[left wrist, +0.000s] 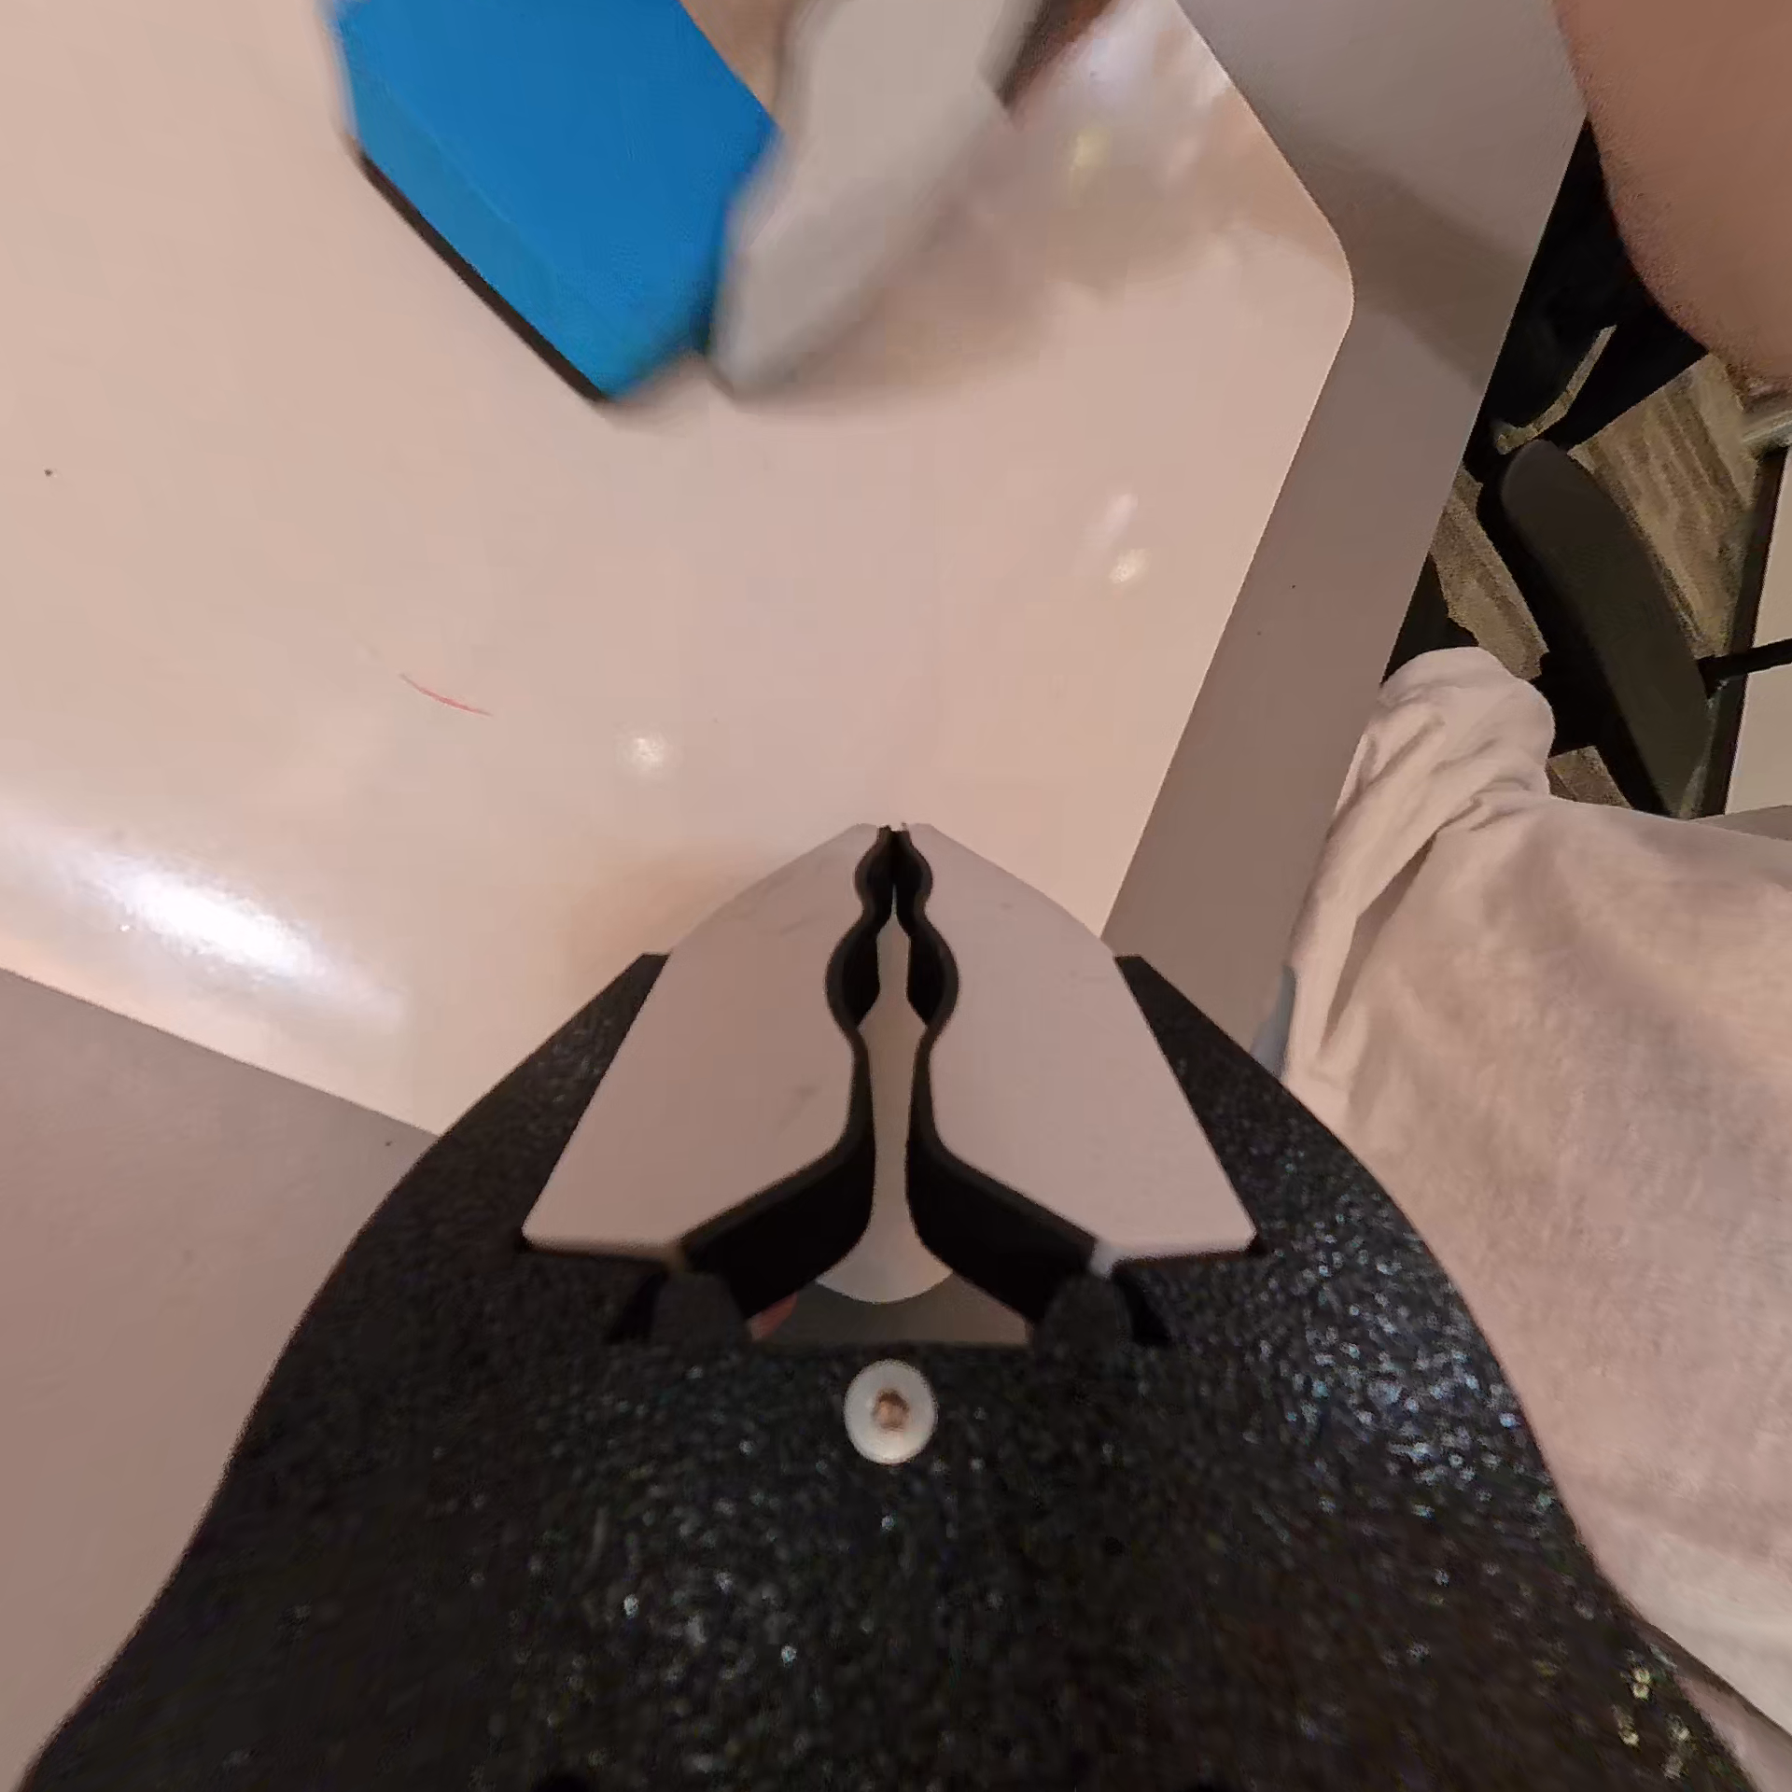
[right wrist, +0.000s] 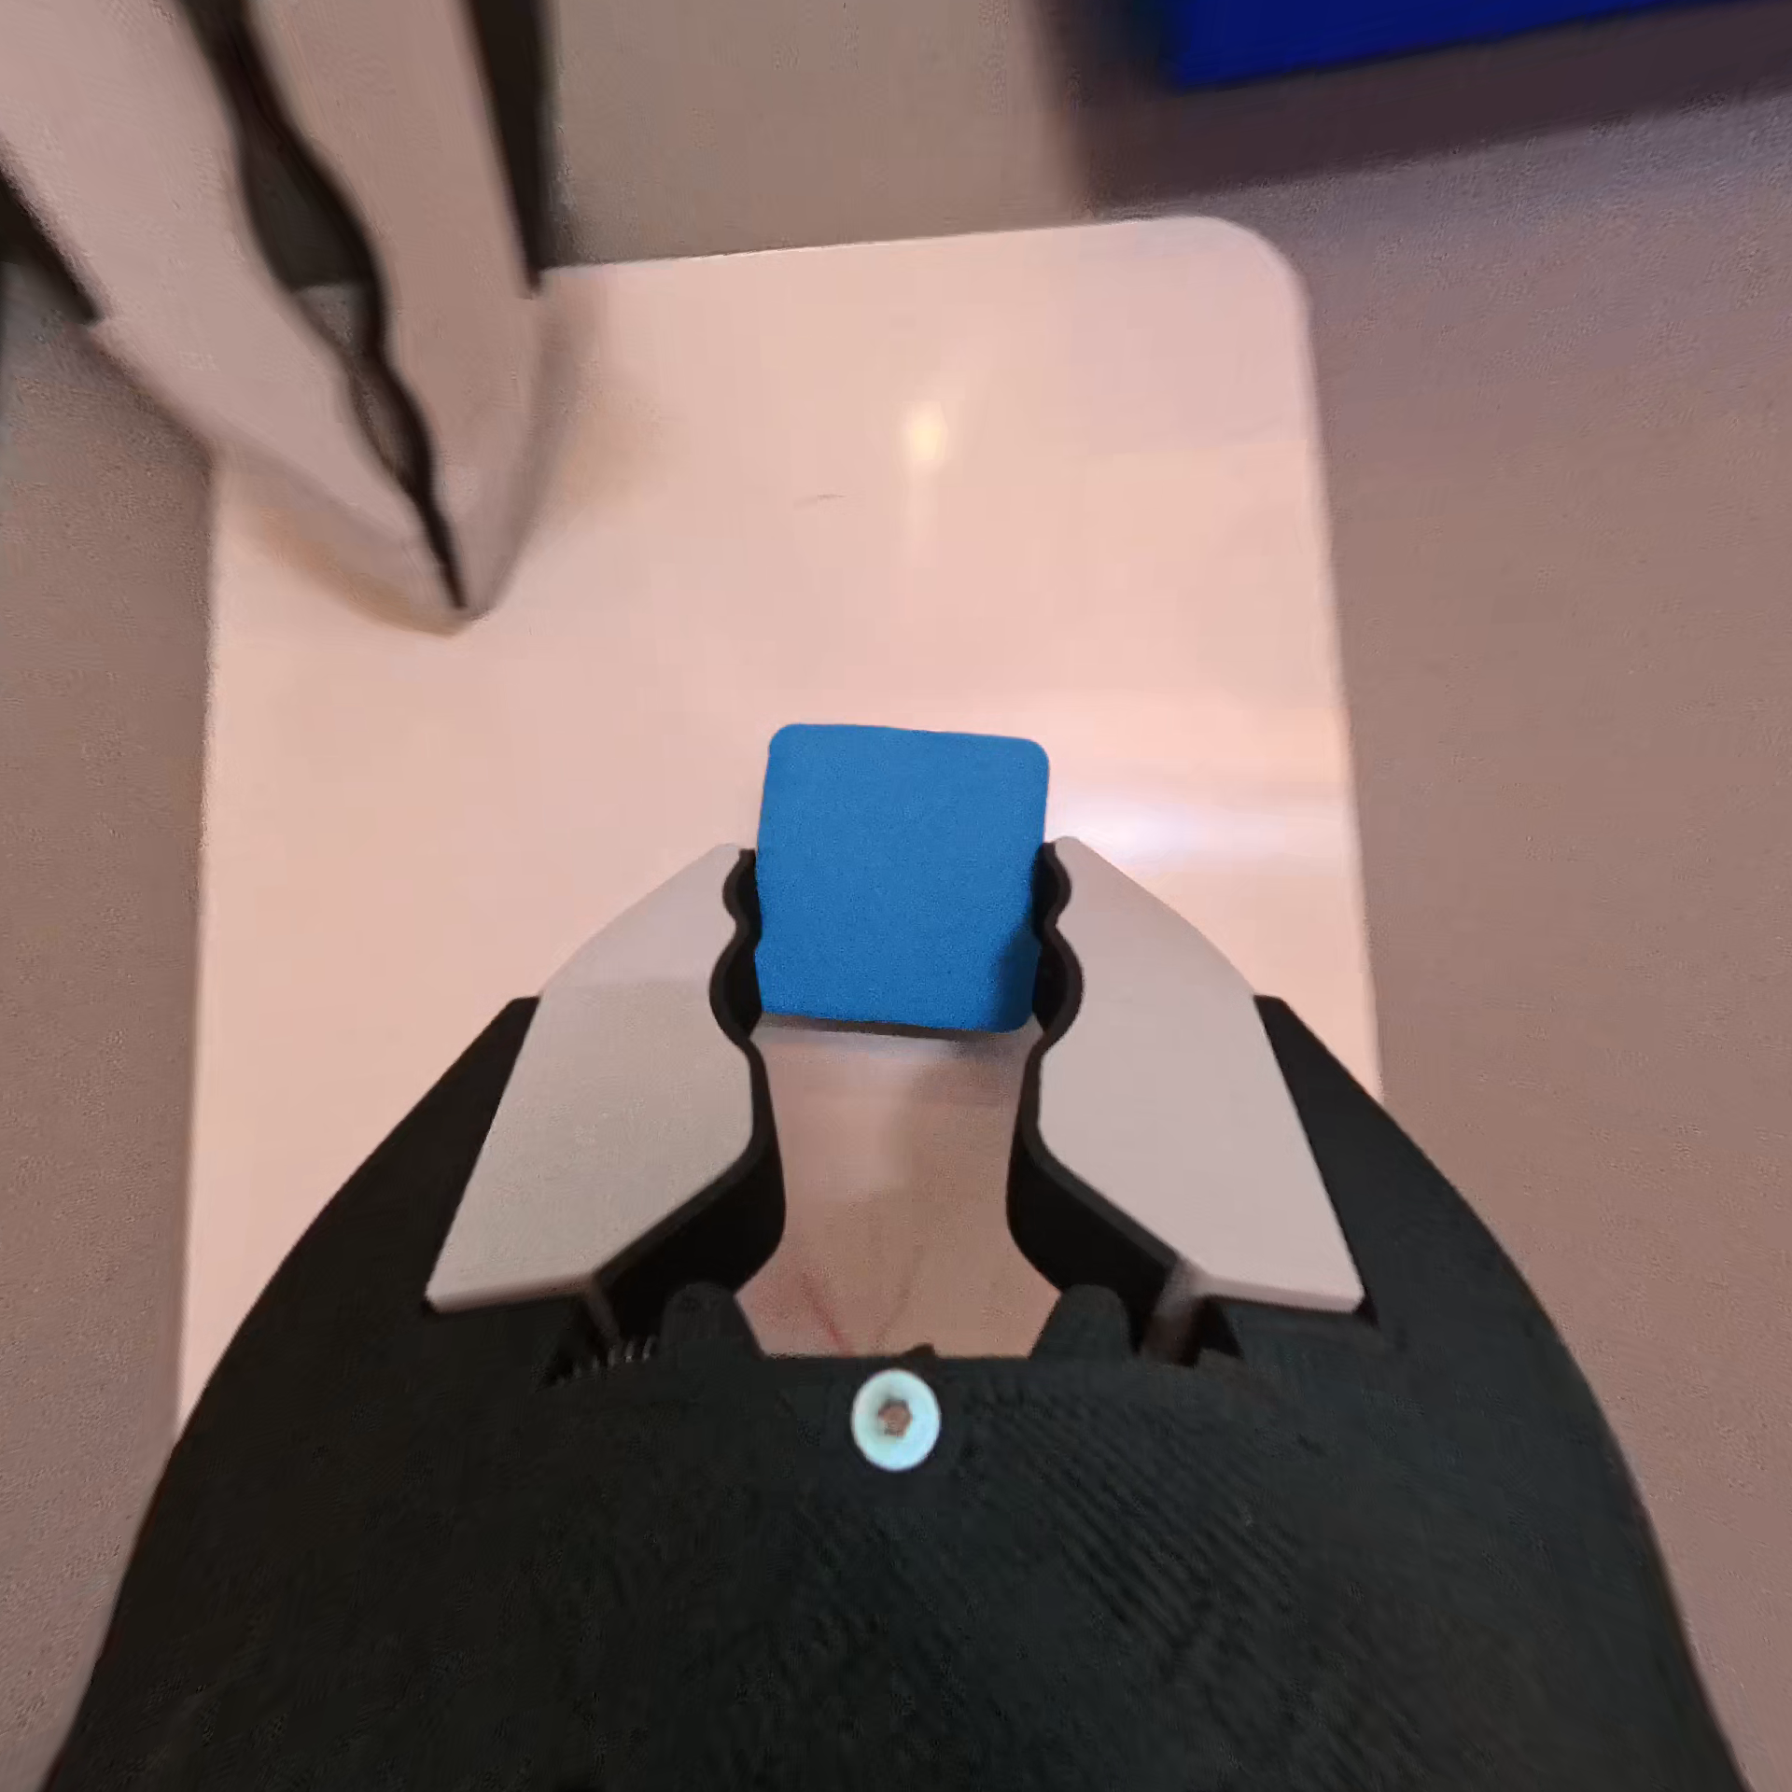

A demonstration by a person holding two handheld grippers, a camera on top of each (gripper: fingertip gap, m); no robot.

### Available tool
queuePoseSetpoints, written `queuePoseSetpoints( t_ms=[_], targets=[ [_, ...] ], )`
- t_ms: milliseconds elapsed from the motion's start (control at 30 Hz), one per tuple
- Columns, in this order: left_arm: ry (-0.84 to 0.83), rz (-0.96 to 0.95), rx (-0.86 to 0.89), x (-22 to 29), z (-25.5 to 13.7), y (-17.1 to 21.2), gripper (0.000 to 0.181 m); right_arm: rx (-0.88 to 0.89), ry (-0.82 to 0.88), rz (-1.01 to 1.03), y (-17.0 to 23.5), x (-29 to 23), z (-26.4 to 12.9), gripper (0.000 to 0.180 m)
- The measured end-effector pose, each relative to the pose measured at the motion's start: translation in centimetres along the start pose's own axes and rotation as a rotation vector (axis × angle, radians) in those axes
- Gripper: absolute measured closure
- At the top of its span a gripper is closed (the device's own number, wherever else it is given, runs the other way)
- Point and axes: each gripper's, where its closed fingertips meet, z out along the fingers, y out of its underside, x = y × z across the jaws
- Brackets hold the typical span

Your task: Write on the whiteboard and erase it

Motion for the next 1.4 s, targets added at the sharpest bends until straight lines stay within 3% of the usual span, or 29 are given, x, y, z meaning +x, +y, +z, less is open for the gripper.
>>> queuePoseSetpoints(
  t_ms=[100, 267, 433, 567, 633, 700, 767, 867, 1100, 1200, 1333, 1400],
  targets=[
    [0.01, -0.002, -0.005, 0.0, 0.0, 0.0, 0.181, -0.087, -0.035, -0.142, 0.0, -3.0, 0.3, 0.124],
    [0.007, 0.004, -0.004, 0.1, 0.1, 0.0, 0.181, 0.052, 0.053, 0.085, 0.3, 2.7, -0.5, 0.125],
    [0.018, 0.004, -0.01, 0.1, 0.1, 0.0, 0.181, -0.056, -0.002, -0.125, -3.1, -1.3, 2.5, 0.124],
    [0.018, 0.005, -0.01, 0.1, 0.2, -0.1, 0.181, 0.075, 0.006, 0.042, -6.0, 1.4, 4.3, 0.125],
    [0.01, 0.009, -0.006, 0.1, 0.1, -0.1, 0.181, 0.081, -0.094, -0.074, -7.1, -1.6, 5.3, 0.124],
    [0.015, 0.012, -0.011, 0.2, 0.1, 0.0, 0.181, 0.025, -0.083, -0.181, -7.3, -2.9, 5.8, 0.124],
    [0.021, 0.007, -0.012, 0.2, 0.1, 0.0, 0.181, 0.036, -0.046, -0.112, -7.2, -1.1, 5.6, 0.124],
    [0.022, 0.006, -0.011, 0.2, 0.1, 0.0, 0.181, 0.064, 0.01, 0.01, -5.6, 2.0, 4.2, 0.124],
    [0.02, 0.012, -0.011, 0.2, 0.1, 0.0, 0.181, -0.122, 0.046, -0.03, 1.8, 0.5, -1.2, 0.124],
    [0.019, 0.015, -0.011, 0.2, 0.1, 0.0, 0.181, 0.003, 0.129, 0.147, 4.4, 2.6, -3.6, 0.125],
    [0.019, 0.015, -0.011, 0.2, 0.2, -0.1, 0.181, -0.032, 0.032, -0.036, 5.3, -2.5, -4.0, 0.125],
    [0.019, 0.014, -0.011, 0.2, 0.2, -0.1, 0.181, -0.065, 0.091, 0.016, 6.5, -1.0, -4.8, 0.124]
  ],
)
